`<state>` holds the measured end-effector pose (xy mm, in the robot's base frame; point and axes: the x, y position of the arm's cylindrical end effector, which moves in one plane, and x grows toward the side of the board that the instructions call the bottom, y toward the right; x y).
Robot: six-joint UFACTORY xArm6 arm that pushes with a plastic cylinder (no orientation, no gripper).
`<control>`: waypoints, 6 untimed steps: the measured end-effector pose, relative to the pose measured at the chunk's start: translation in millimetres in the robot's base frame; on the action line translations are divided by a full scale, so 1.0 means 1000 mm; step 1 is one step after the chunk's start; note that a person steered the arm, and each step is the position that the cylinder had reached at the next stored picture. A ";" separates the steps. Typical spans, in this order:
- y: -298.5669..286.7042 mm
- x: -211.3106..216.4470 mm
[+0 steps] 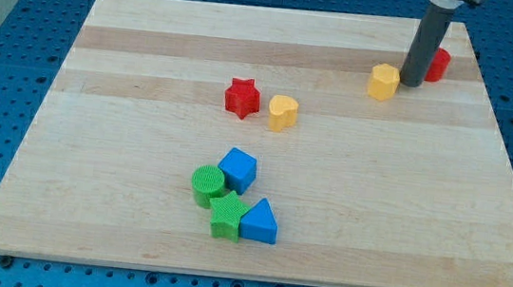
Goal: Slightly move the yellow hexagon to the left of the board
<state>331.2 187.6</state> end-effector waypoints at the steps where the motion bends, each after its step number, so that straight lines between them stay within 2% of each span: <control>1: -0.015 -0.007; 4: -0.055 -0.016; 5: -0.068 -0.037; 6: -0.084 -0.015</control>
